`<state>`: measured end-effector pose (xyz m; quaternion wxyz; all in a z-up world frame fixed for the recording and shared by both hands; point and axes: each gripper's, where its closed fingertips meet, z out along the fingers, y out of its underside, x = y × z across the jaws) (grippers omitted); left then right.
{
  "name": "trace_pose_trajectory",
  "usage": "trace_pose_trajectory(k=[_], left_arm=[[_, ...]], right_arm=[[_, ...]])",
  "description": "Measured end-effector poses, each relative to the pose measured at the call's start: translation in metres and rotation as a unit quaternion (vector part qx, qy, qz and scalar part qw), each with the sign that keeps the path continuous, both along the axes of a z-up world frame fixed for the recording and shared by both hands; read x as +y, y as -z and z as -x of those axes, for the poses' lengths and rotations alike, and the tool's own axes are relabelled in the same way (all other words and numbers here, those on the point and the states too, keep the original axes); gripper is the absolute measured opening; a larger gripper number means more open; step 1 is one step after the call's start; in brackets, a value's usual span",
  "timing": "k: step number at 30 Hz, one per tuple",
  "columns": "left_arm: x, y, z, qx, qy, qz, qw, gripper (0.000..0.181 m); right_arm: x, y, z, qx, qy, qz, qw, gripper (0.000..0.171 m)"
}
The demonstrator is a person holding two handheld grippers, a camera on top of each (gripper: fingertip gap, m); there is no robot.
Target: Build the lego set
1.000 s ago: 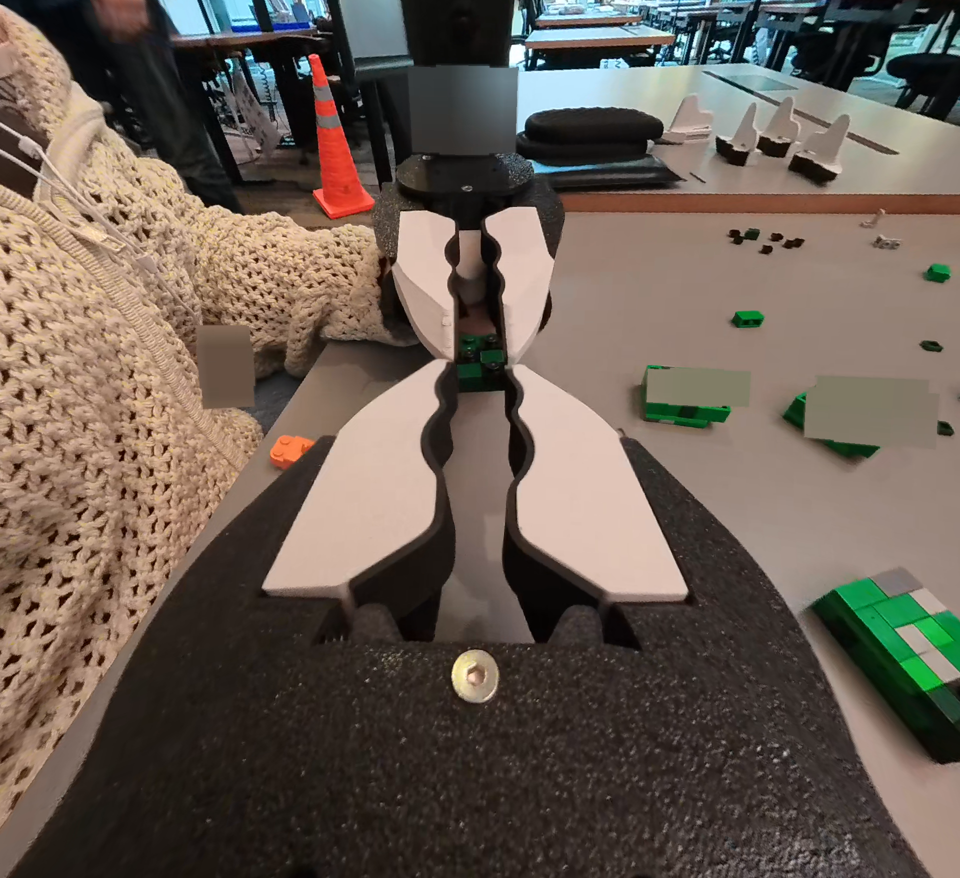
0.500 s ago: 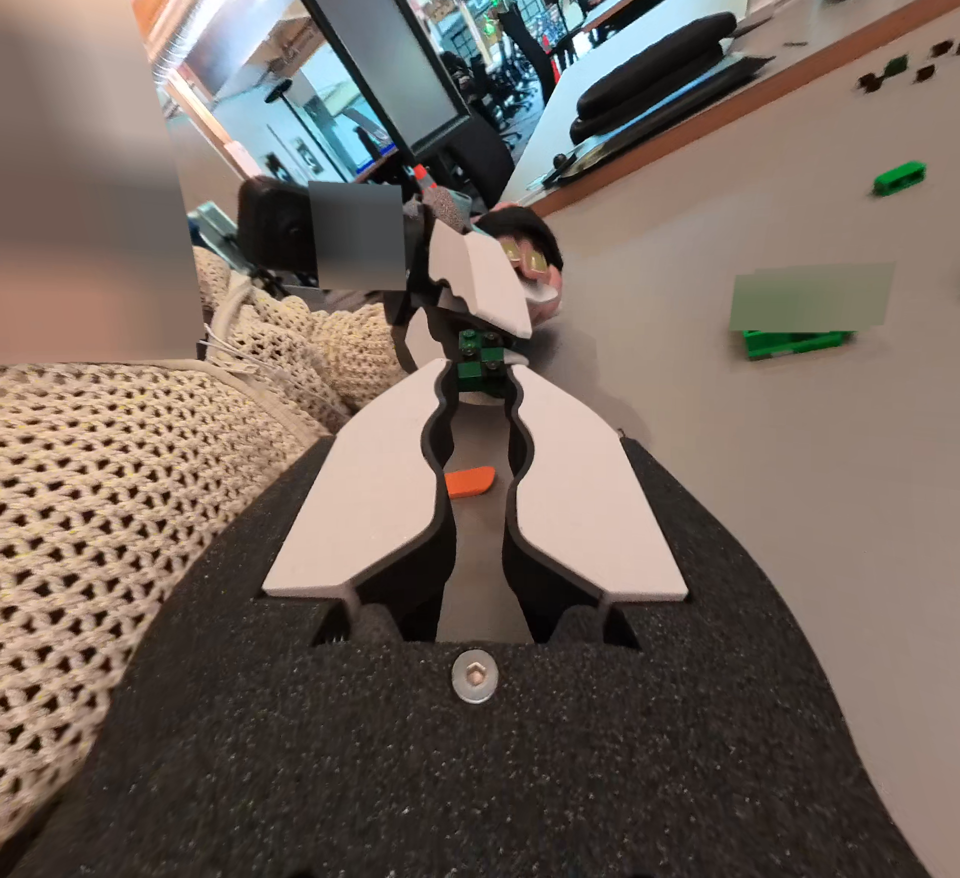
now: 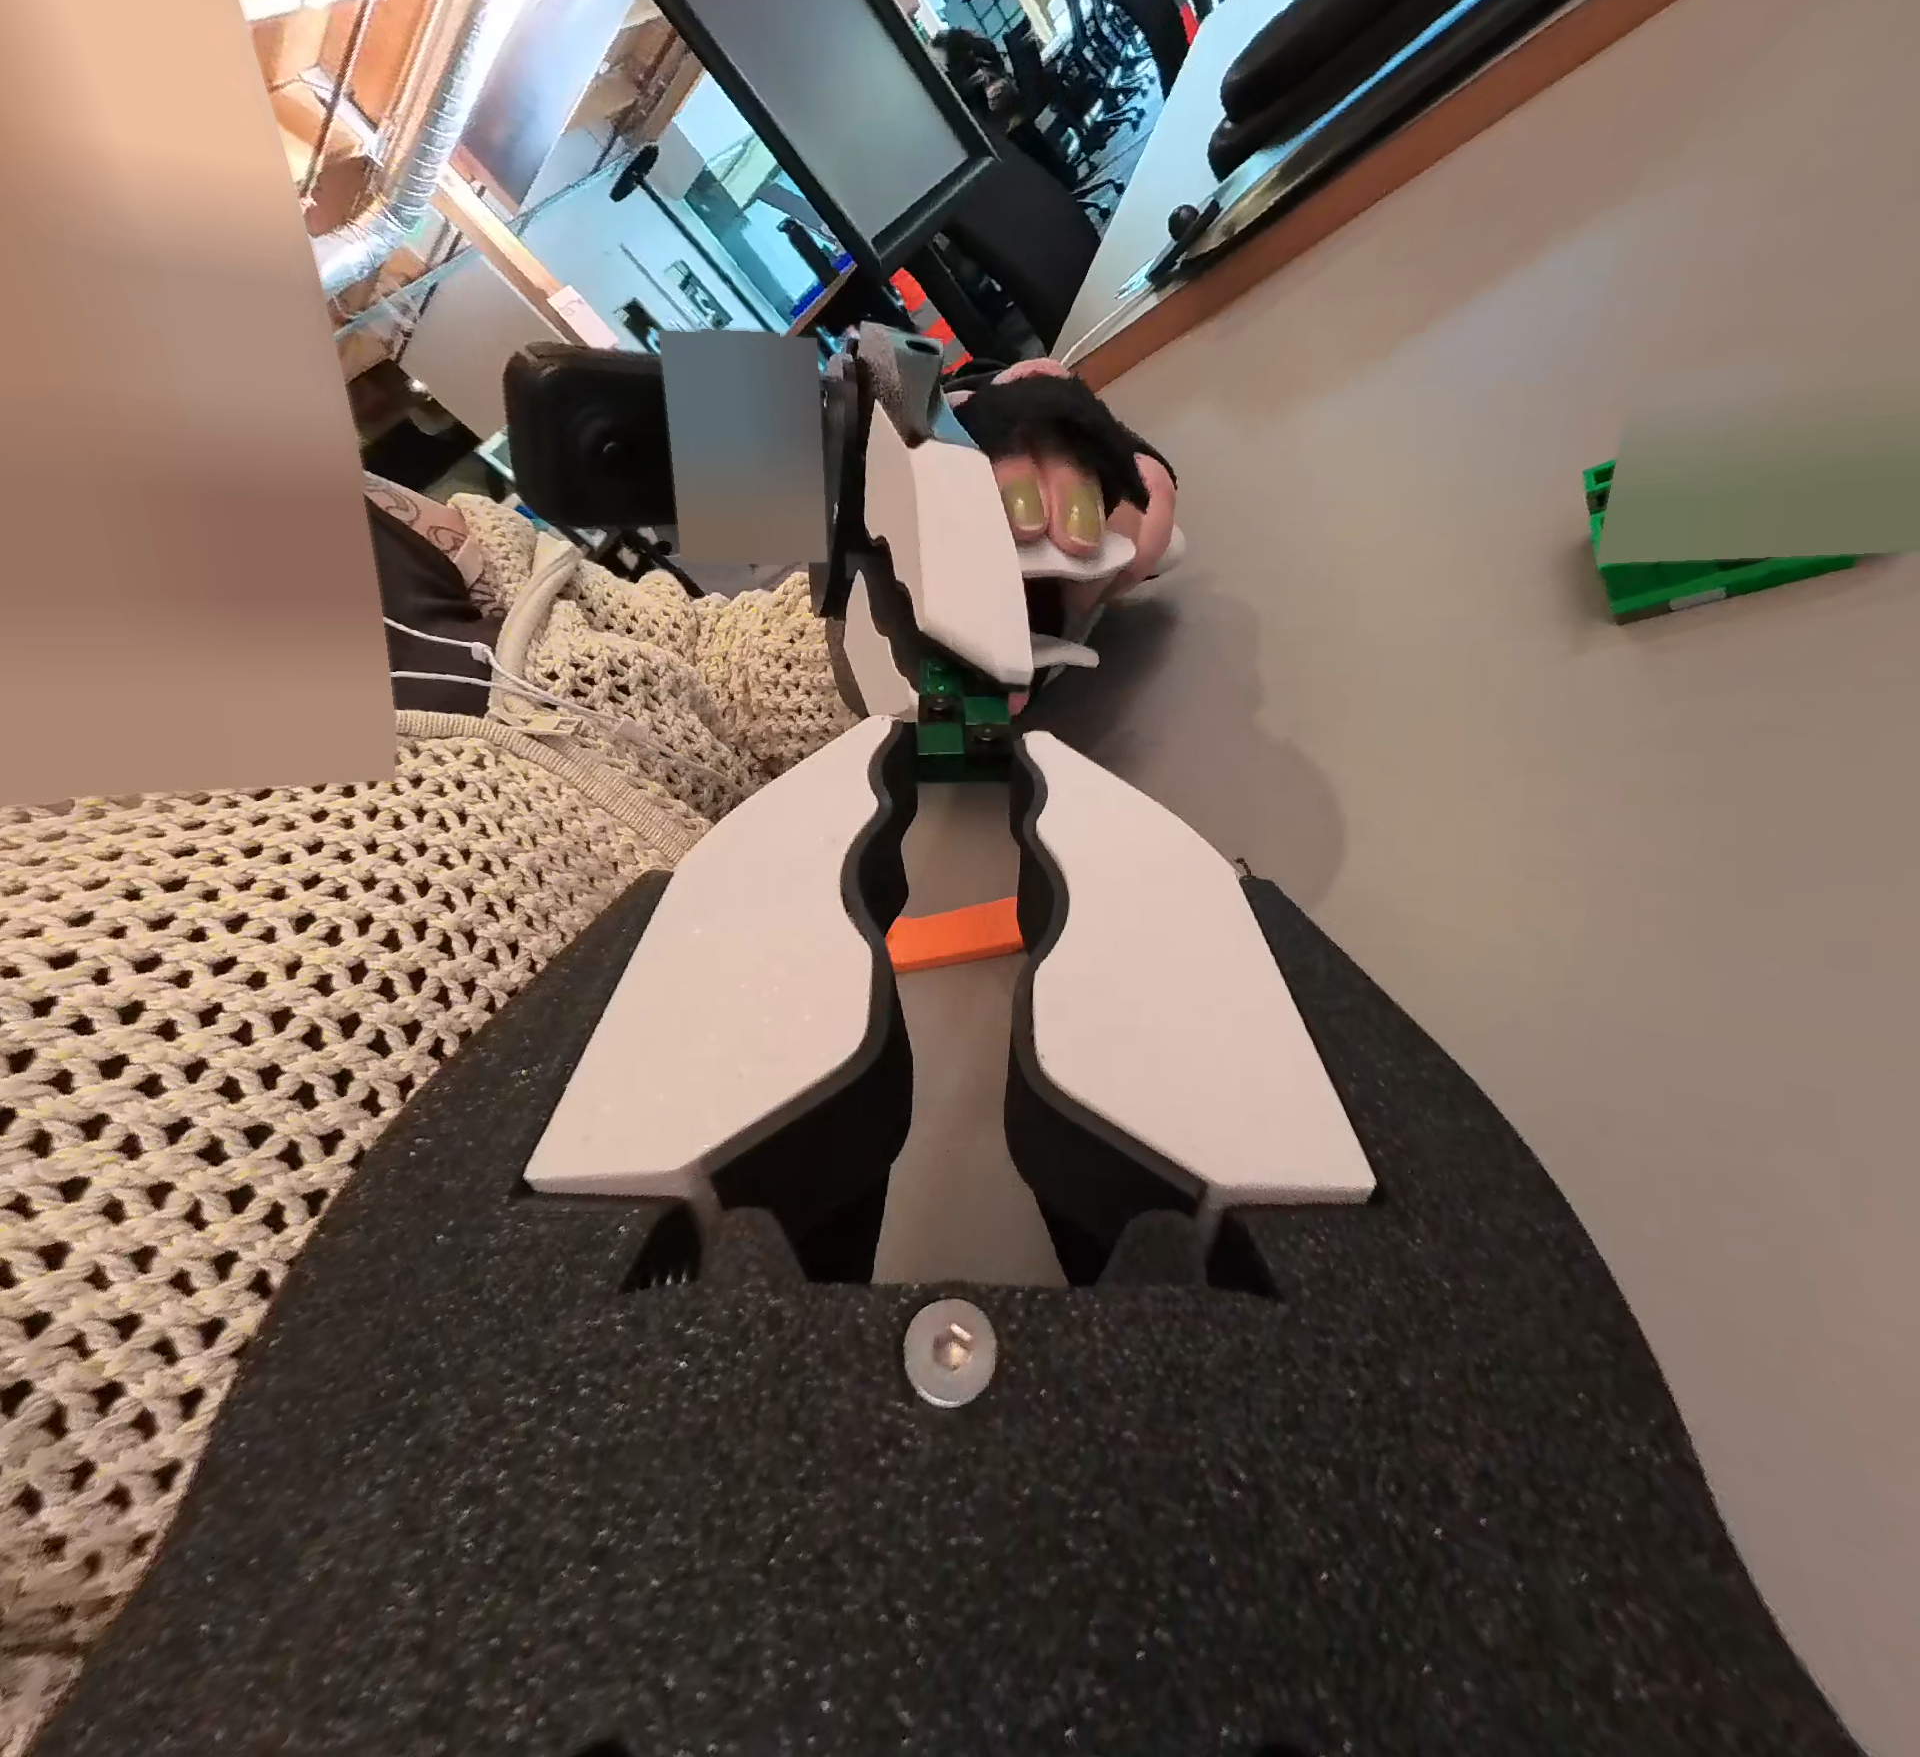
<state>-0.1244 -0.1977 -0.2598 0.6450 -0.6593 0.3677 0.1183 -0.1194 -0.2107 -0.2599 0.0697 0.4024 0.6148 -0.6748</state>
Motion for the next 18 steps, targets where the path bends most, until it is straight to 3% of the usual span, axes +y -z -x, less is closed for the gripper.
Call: trace_pose_trajectory(k=[13,16,18], left_arm=[[-0.001,0.001,-0.001,-0.043,0.020,0.018,0.999,0.008],[0.001,-0.006,0.001,-0.109,0.024,0.019,0.994,0.012],[0.002,-0.008,0.007,-0.148,0.019,0.028,0.988,0.032]], right_arm=[[-0.001,0.001,-0.001,0.002,-0.001,-0.001,1.000,0.017],[0.002,-0.009,0.001,0.063,0.019,-0.013,0.998,0.016],[0.004,-0.014,0.002,0.125,0.042,-0.049,0.990,0.016]])
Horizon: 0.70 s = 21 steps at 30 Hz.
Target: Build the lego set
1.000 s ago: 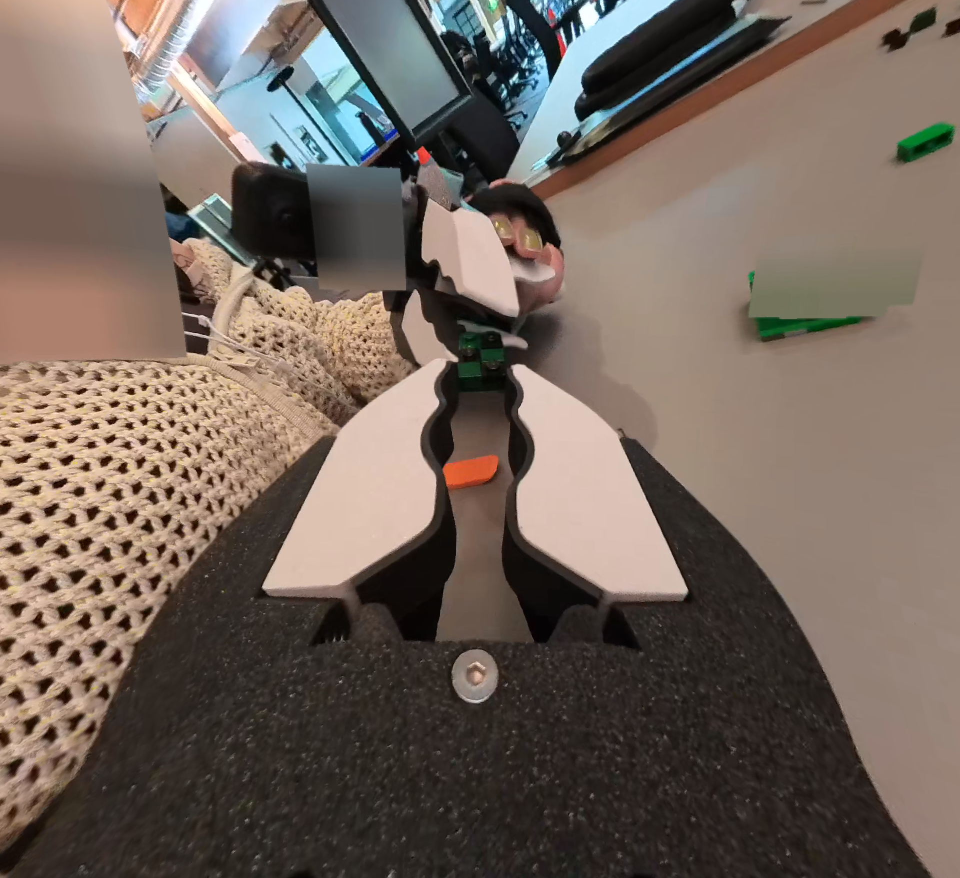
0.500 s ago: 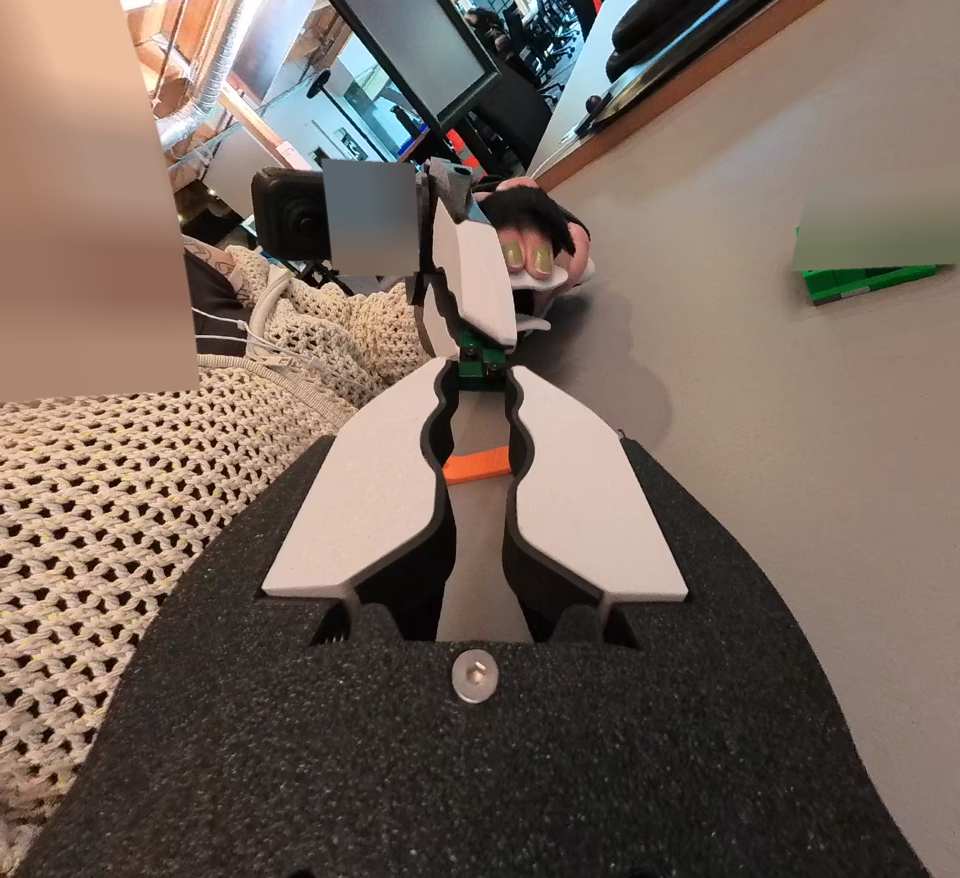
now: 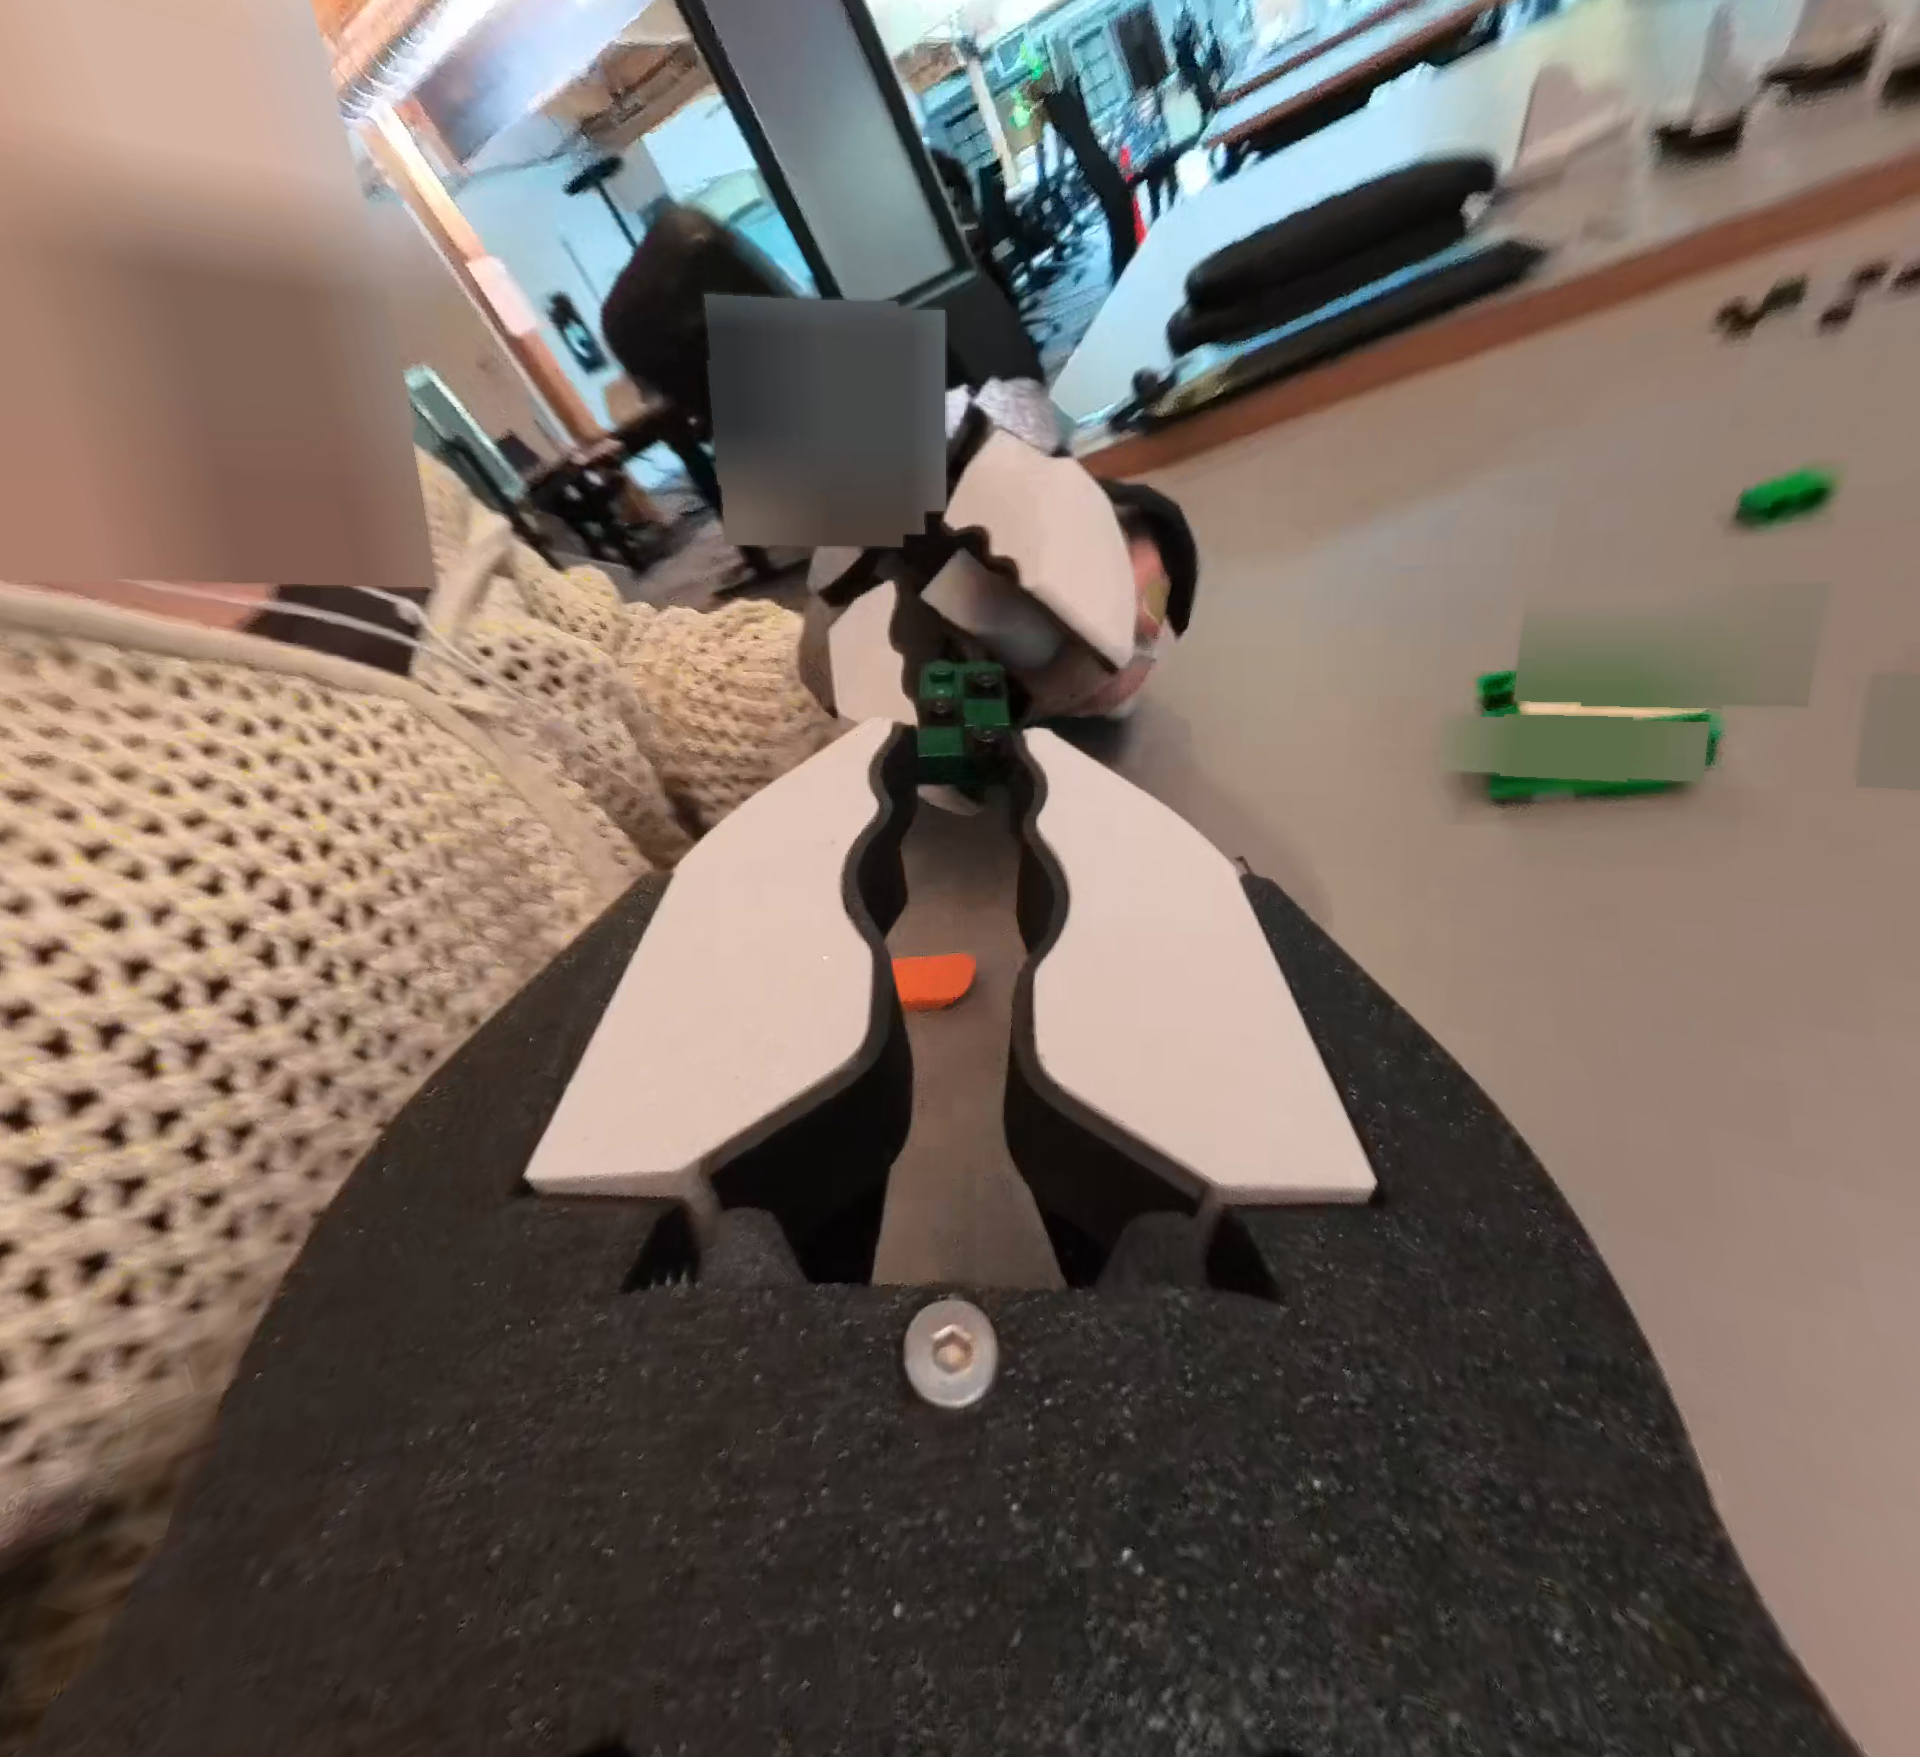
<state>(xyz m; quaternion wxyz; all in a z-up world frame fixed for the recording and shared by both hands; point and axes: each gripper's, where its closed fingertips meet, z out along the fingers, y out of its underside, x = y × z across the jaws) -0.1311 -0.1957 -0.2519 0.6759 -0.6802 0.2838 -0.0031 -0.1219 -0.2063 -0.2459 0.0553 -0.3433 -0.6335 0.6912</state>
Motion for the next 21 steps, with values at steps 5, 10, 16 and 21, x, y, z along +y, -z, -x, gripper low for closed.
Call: trace_pose_trajectory(k=[5,10,16,21], left_arm=[[-0.008,-0.012,-0.002,-0.098,0.060,0.005,0.993,0.034],[-0.010,-0.009,-0.008,-0.099,0.082,0.025,0.991,0.028],[-0.010,-0.004,-0.013,-0.079,0.092,0.034,0.992,0.016],[-0.010,-0.002,-0.014,-0.074,0.091,0.036,0.992,0.016]], right_arm=[[0.006,0.003,0.001,0.120,0.053,-0.148,0.980,0.017],[0.002,0.002,-0.002,0.184,0.058,-0.210,0.958,0.016],[-0.001,0.004,-0.005,0.197,0.050,-0.230,0.952,0.017],[-0.001,0.006,-0.006,0.196,0.047,-0.231,0.952,0.017]])
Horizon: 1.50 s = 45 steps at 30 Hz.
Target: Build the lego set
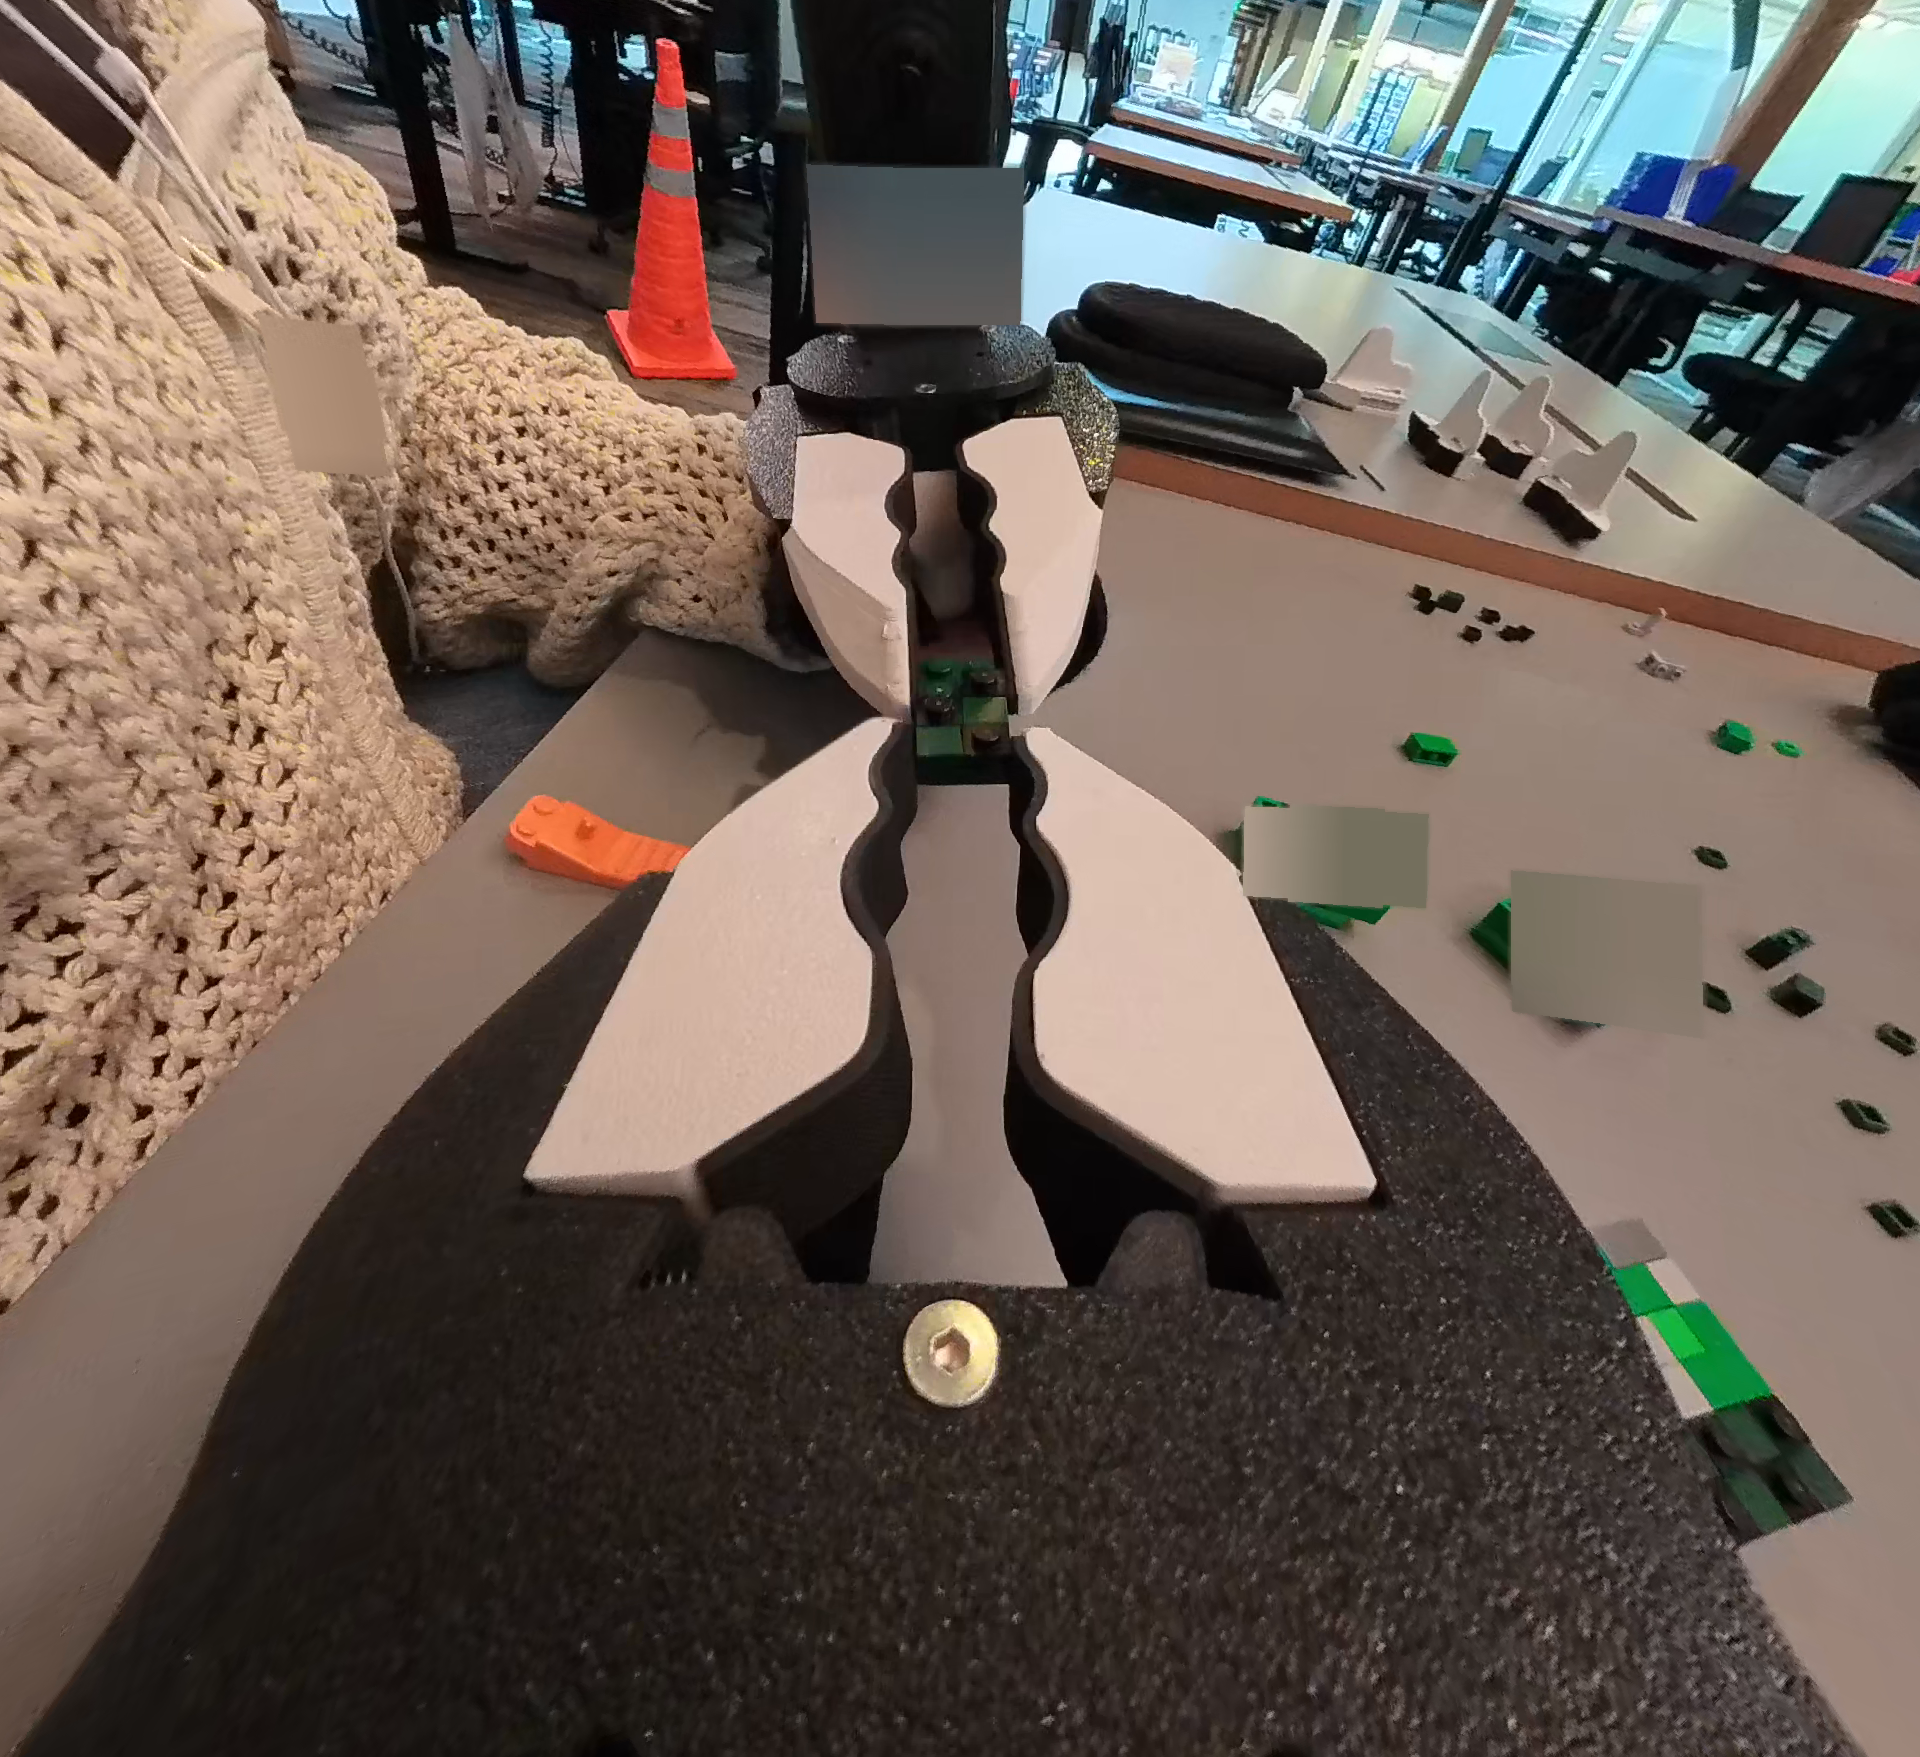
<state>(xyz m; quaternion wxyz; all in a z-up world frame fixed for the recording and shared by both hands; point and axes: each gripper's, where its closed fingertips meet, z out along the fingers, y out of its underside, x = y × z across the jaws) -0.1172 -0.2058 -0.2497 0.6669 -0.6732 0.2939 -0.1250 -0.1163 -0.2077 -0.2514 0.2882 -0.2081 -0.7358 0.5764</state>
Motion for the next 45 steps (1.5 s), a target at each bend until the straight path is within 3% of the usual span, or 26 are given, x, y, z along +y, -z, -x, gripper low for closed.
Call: trace_pose_trajectory(k=[6,9,16,22,25,29,33,38,45], left_arm=[[0.002,0.003,0.005,0.012,-0.021,0.001,1.000,0.016],[0.004,0.002,0.020,0.013,-0.064,0.000,0.998,0.016],[-0.009,-0.009,0.114,-0.024,-0.275,-0.008,0.961,0.016],[-0.030,-0.006,0.162,-0.058,-0.382,-0.003,0.922,0.016],[-0.029,-0.003,0.170,-0.062,-0.403,0.007,0.913,0.016],[-0.028,0.000,0.171,-0.040,-0.412,0.012,0.910,0.016],[-0.025,0.005,0.167,-0.019,-0.408,0.026,0.913,0.016],[-0.022,0.009,0.165,-0.005,-0.405,0.038,0.914,0.016],[-0.022,0.010,0.163,0.002,-0.399,0.037,0.916,0.016]], right_arm=[[0.004,0.000,0.004,0.029,0.028,-0.019,0.999,0.018],[0.018,-0.001,0.010,0.074,0.081,-0.057,0.992,0.030],[0.064,0.002,0.042,0.011,0.217,-0.033,0.976,0.029],[0.056,-0.004,0.105,-0.074,0.165,-0.088,0.980,0.027],[0.054,-0.001,0.156,-0.116,0.129,-0.130,0.976,0.027],[0.079,0.002,0.224,-0.175,0.151,-0.131,0.964,0.022],[0.117,0.020,0.261,-0.290,0.202,-0.123,0.927,0.020],[0.136,0.042,0.278,-0.413,0.211,-0.116,0.878,0.008],[0.162,0.053,0.258,-0.528,0.251,-0.154,0.797,0.010]])
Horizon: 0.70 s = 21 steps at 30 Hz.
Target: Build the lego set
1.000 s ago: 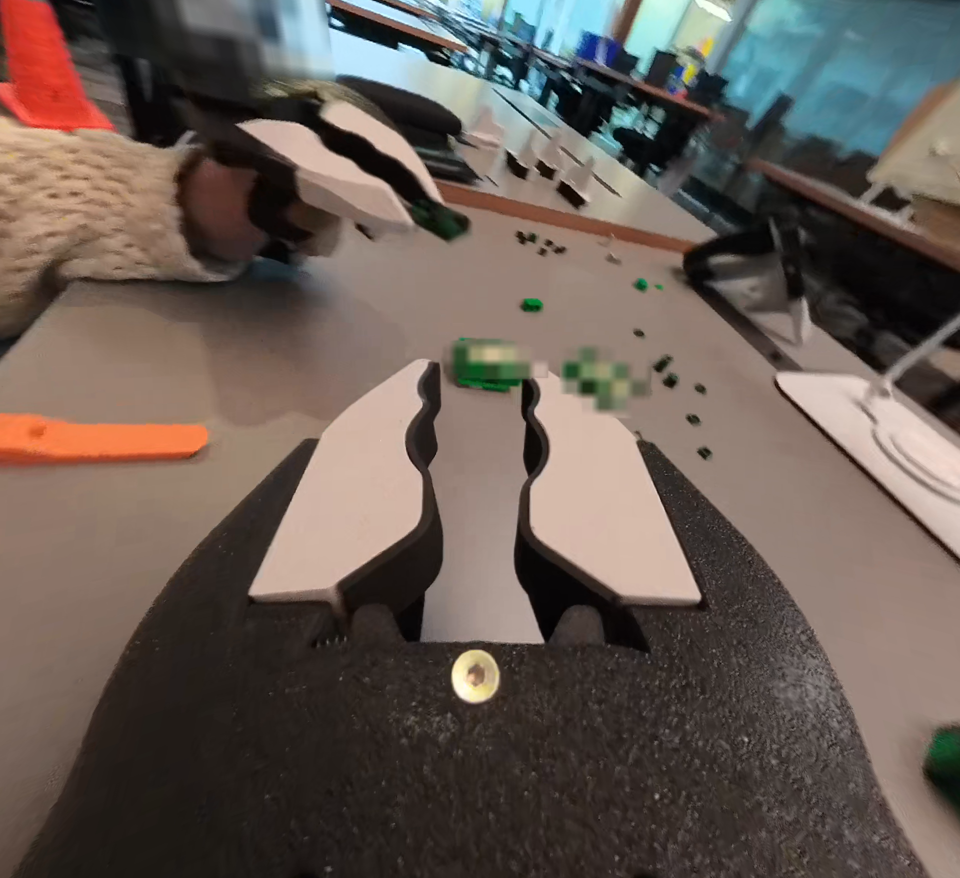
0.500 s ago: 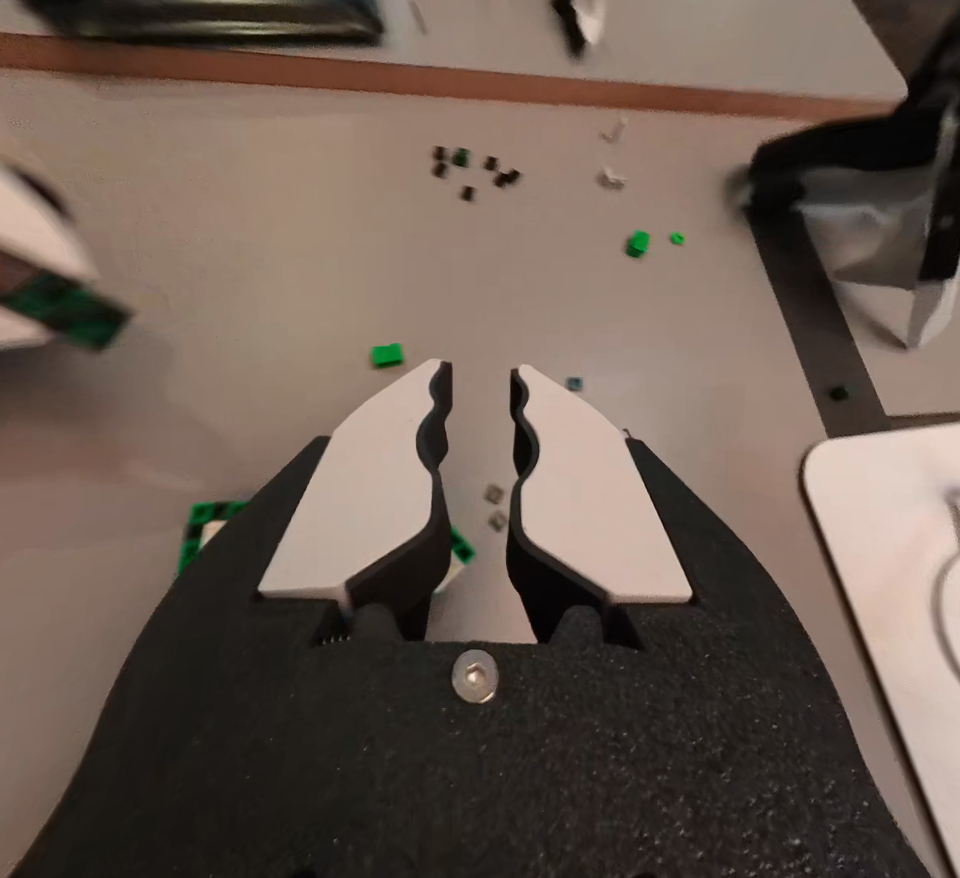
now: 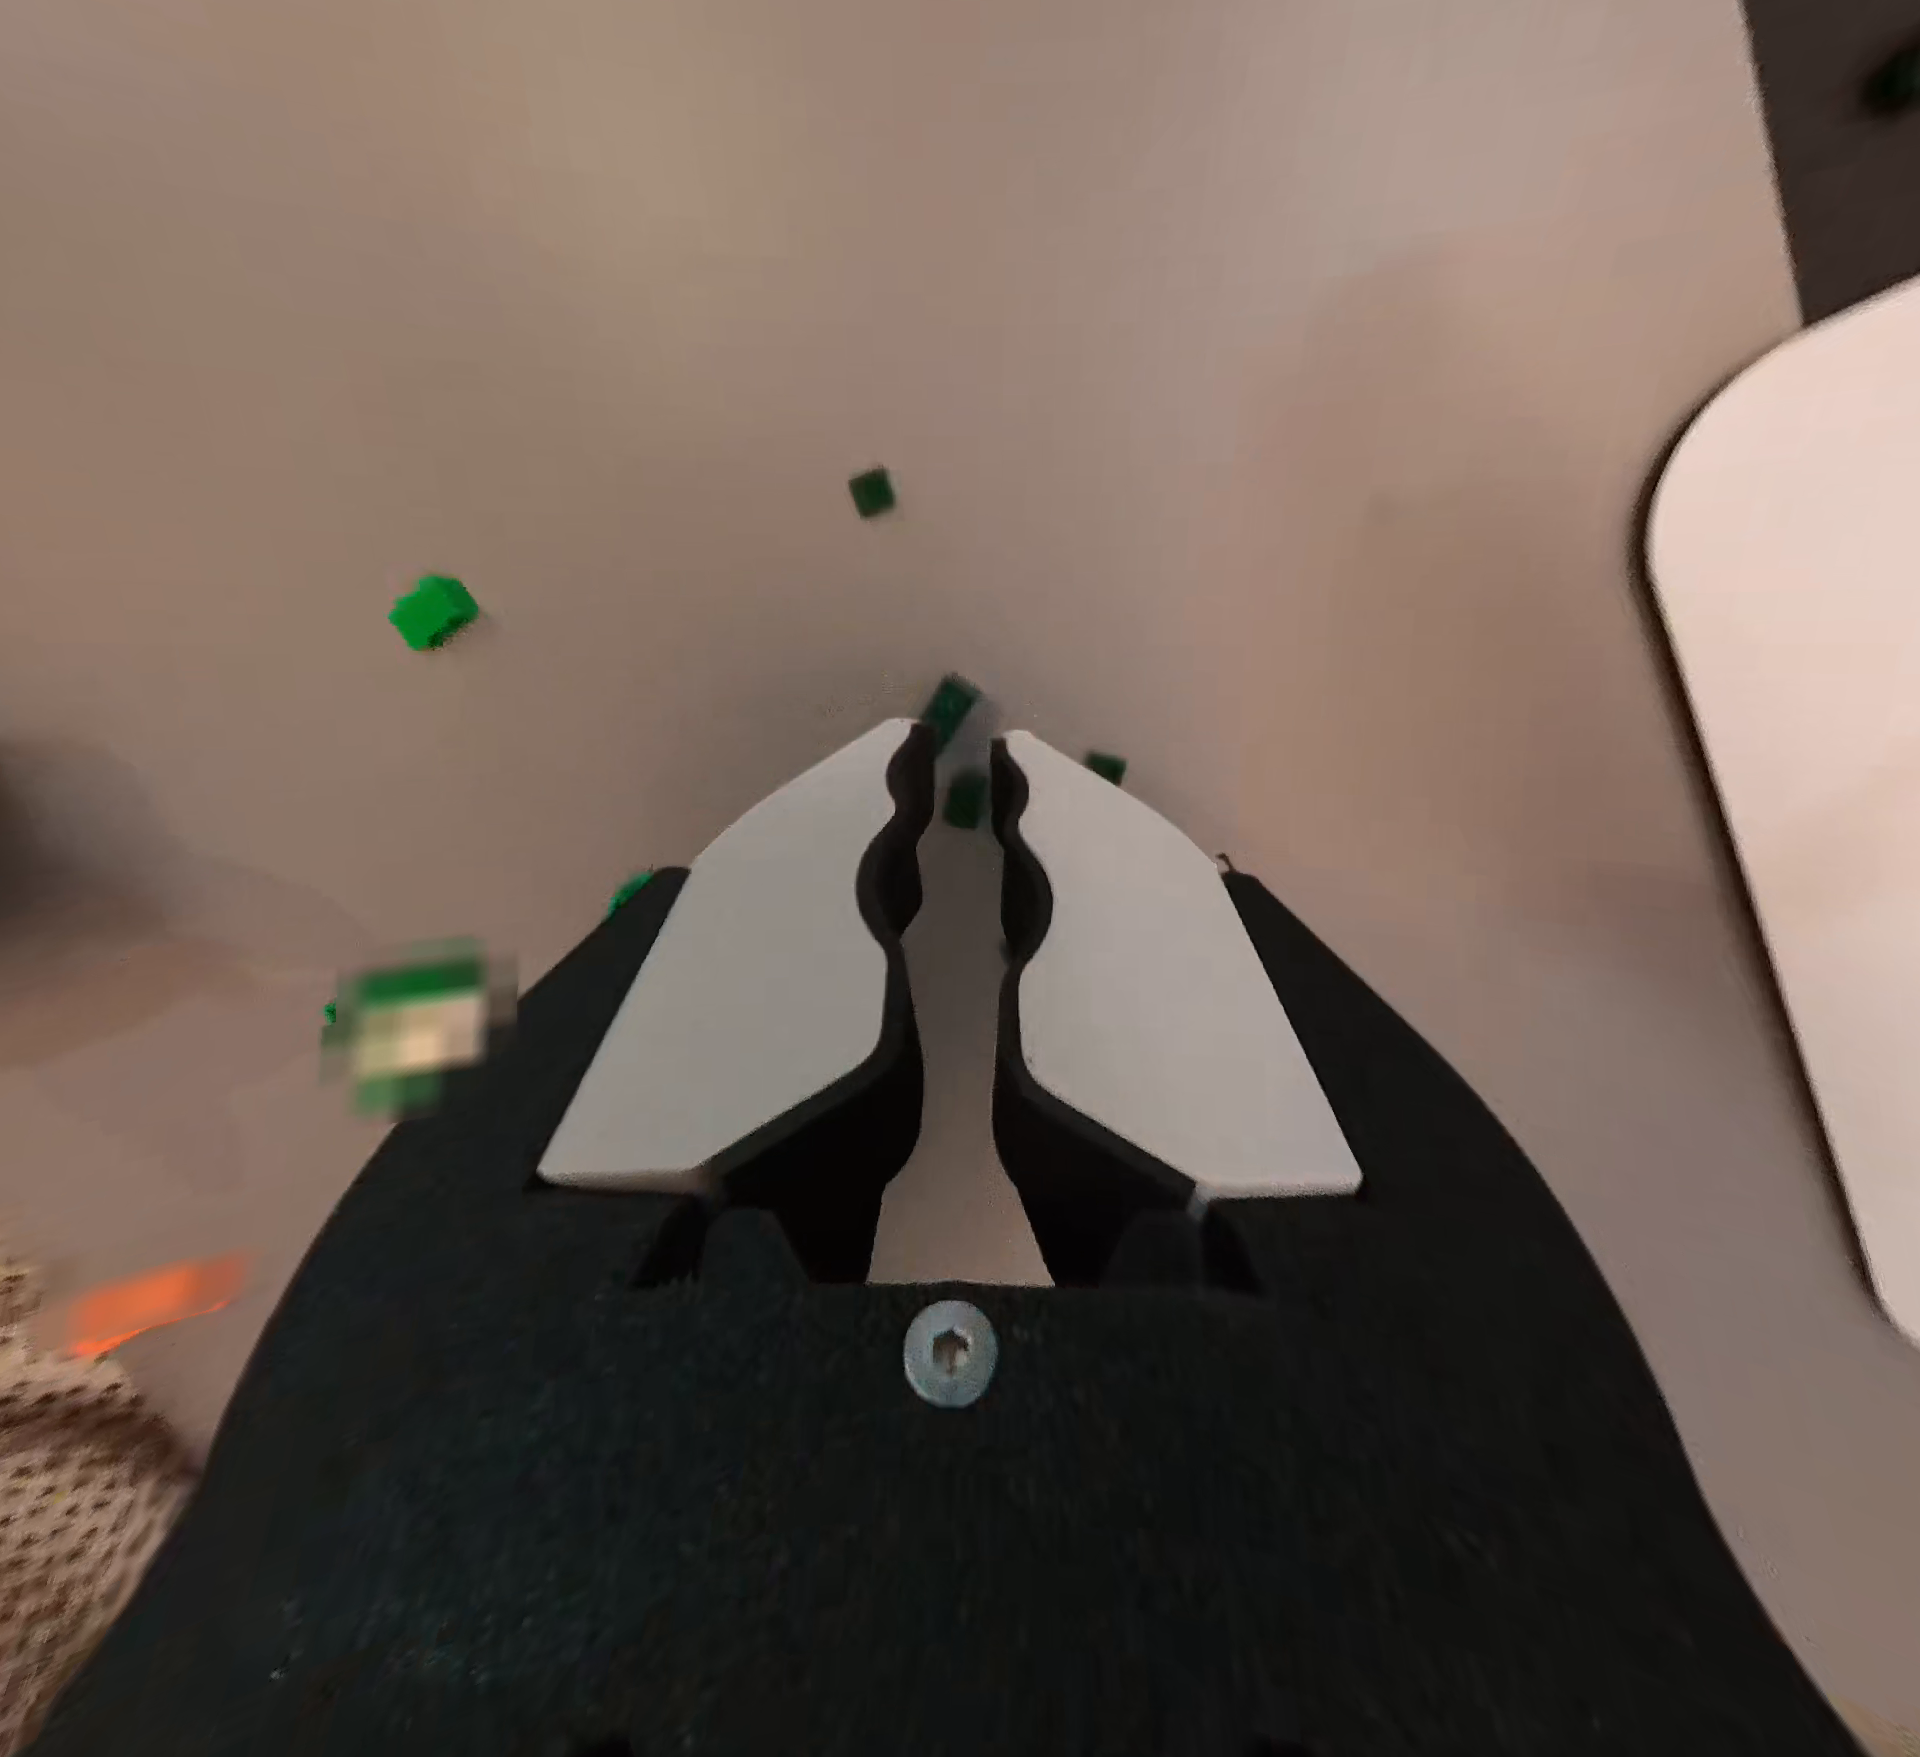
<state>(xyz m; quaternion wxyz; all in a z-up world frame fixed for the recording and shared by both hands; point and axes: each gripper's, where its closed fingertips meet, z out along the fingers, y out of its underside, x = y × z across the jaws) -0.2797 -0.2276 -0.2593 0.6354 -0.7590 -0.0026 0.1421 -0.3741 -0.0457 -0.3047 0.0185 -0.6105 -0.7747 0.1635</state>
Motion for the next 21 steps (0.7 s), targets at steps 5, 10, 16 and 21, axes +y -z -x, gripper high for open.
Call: trace_pose_trajectory(k=[5,10,16,21], left_arm=[[0.001,0.002,-0.002,0.006,0.004,0.008,1.000,0.016],[0.001,0.002,-0.003,0.006,0.006,0.010,1.000,0.016],[0.002,0.003,-0.003,0.009,0.008,0.010,1.000,0.016],[0.003,0.005,-0.005,0.014,0.011,0.020,1.000,0.016]], right_arm=[[0.011,0.004,-0.029,-0.055,-0.012,-0.023,0.998,0.007],[0.023,0.006,-0.039,-0.047,-0.009,-0.042,0.998,0.004],[0.023,0.014,-0.050,-0.083,0.010,-0.010,0.996,0.006],[0.027,0.019,-0.070,-0.117,0.015,-0.024,0.993,0.009]])
